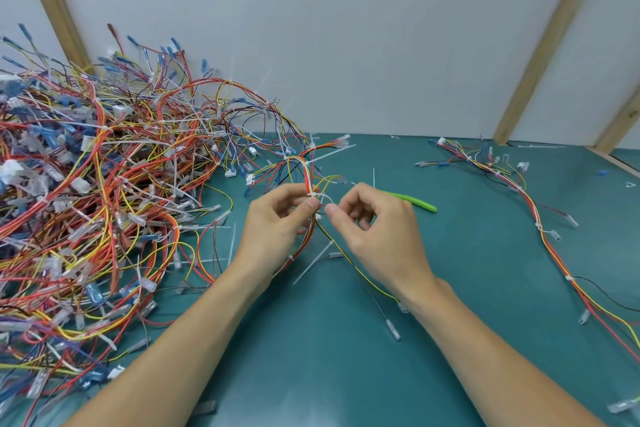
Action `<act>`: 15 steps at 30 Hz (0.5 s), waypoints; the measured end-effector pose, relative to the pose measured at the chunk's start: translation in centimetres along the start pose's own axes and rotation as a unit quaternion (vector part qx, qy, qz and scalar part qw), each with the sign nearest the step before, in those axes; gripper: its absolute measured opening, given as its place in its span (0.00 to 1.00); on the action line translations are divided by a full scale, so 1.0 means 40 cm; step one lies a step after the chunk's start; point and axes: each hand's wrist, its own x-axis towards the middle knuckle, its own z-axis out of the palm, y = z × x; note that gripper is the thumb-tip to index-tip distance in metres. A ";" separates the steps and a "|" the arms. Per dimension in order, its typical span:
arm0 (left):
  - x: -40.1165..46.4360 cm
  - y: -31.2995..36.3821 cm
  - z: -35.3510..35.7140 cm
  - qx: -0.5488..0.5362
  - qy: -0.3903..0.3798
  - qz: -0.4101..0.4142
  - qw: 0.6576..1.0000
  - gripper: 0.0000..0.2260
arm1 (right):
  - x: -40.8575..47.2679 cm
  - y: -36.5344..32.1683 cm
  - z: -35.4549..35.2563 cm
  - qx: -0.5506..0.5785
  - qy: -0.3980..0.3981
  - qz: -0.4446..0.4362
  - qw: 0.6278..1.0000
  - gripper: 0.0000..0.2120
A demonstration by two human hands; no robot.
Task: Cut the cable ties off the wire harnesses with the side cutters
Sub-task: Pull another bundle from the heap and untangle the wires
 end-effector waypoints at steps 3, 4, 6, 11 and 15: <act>0.003 0.005 -0.006 -0.030 0.003 -0.020 0.999 0.09 | -0.005 0.002 0.003 -0.011 -0.027 0.014 0.999 0.19; 0.004 0.008 -0.007 -0.047 0.005 -0.031 0.998 0.09 | -0.007 0.002 0.003 -0.002 -0.040 0.021 0.999 0.24; 0.005 0.013 -0.009 -0.087 0.007 -0.052 0.995 0.09 | -0.008 0.003 0.003 0.008 -0.067 0.037 0.997 0.28; 0.005 0.022 -0.009 -0.172 -0.031 -0.068 0.982 0.10 | -0.013 0.025 0.029 0.000 -0.134 0.081 0.988 0.12; 0.006 0.026 -0.009 -0.184 -0.056 -0.073 0.979 0.12 | -0.009 0.029 0.027 0.076 -0.147 0.112 0.980 0.12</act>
